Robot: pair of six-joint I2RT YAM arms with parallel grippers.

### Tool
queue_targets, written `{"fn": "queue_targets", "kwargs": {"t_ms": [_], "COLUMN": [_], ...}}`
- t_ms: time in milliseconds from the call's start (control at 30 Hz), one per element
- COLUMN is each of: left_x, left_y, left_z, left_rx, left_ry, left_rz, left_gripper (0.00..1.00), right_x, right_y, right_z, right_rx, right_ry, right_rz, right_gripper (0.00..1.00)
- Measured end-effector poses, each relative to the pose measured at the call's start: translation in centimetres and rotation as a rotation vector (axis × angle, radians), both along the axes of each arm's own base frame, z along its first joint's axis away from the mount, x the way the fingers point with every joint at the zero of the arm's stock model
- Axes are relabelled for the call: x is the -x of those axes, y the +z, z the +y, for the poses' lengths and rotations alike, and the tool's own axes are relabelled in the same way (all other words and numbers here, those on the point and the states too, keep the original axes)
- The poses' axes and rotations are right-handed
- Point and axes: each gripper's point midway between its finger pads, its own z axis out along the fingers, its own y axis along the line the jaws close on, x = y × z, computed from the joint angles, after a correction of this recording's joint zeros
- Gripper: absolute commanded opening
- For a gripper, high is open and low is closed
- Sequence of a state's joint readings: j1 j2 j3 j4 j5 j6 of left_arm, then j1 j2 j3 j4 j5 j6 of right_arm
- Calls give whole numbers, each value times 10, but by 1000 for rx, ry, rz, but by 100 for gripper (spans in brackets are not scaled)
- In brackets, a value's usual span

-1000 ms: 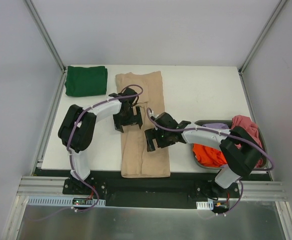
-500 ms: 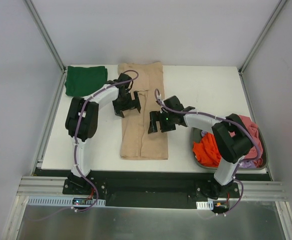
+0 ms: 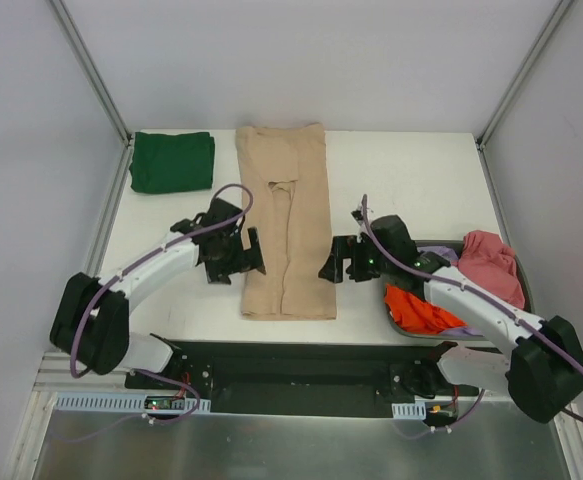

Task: Fold and stack the t-shirts
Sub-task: Grab the bottom of the folded rectangular tshirt with both arms

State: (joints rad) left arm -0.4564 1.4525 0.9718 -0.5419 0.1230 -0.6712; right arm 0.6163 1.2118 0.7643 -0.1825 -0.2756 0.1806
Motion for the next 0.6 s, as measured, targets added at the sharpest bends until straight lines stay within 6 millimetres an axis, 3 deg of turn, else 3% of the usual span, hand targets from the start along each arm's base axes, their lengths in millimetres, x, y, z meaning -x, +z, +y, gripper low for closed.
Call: {"fn": "queue_targets", "kwargs": {"t_ms": [100, 267, 333, 433, 600], "left_x": [40, 79, 85, 85, 98], "left_y": [-17, -51, -56, -56, -64], "left_z": [10, 27, 24, 17, 6], "left_rx": [3, -15, 13, 72, 161], "left_ry": [24, 78, 87, 88, 81], "left_rz": [40, 132, 148, 130, 162], "left_gripper": [79, 64, 58, 39, 0], "right_x": [21, 59, 67, 72, 74], "right_y": [-20, -69, -72, -69, -70], "right_z": [-8, -22, -18, -8, -5], "right_rx": [-38, -18, -22, -44, -62], "right_ry": [-34, -76, -71, -55, -86], "right_rz": [50, 230, 256, 257, 273], "right_gripper": [96, 96, 96, 96, 99]}}
